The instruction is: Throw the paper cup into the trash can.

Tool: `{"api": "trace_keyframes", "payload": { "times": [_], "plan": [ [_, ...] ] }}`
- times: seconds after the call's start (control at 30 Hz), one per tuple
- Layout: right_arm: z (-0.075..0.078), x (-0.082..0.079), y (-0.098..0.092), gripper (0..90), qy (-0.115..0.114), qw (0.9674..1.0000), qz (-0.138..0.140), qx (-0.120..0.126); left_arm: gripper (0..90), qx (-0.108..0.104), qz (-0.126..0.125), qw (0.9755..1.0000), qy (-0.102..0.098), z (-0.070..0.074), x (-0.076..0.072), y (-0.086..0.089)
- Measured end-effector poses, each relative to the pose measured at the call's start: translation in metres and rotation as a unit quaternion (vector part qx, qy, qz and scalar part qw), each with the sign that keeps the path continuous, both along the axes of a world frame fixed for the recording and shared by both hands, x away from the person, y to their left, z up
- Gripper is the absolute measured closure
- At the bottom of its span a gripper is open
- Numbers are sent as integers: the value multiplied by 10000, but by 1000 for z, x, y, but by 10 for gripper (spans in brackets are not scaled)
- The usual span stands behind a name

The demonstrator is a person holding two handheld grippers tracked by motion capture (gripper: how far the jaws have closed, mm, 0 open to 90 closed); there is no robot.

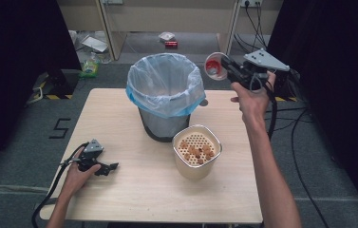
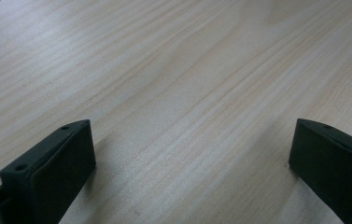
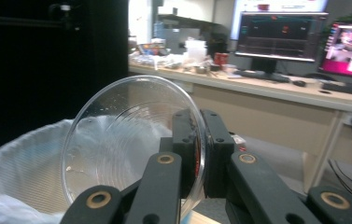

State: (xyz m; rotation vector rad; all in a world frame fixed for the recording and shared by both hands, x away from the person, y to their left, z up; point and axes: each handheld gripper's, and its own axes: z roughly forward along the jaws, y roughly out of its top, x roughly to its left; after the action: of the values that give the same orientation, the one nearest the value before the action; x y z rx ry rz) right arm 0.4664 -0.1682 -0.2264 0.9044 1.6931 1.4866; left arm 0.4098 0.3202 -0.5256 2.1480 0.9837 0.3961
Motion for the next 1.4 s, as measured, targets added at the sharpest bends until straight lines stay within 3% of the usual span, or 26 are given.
{"api": "trace_keyframes", "payload": {
  "times": [0.13, 0.2, 0.57, 0.73, 0.93, 1.23, 1.4],
  "plan": [
    [4, 5, 19, 861, 16, 9999, 159, -56, 0, 1, -1, 10000, -1, 0, 0, 0],
    [3, 12, 38, 860, 103, 9994, 302, -129, 0, 1, 0, 10000, 0, 0, 0, 0],
    [-13, 44, 90, 811, 506, 9958, 532, -549, 0, 2, -1, 10000, -2, 0, 0, 0],
    [-20, 53, 95, 694, 777, 9948, 544, -366, 0, 1, -1, 10000, -1, 0, 0, 0],
    [-19, 51, 89, 644, 816, 9944, 588, -324, 0, 6, -3, 10000, 0, 0, 0, 0],
    [-15, 34, 40, 570, 820, 9953, 419, -301, 0, 2, -1, 10000, -1, 0, 0, 0],
    [-21, 25, 13, 541, 883, 9948, 241, -446, 0, 2, -1, 10000, -1, 0, 0, 0]
  ]
}}
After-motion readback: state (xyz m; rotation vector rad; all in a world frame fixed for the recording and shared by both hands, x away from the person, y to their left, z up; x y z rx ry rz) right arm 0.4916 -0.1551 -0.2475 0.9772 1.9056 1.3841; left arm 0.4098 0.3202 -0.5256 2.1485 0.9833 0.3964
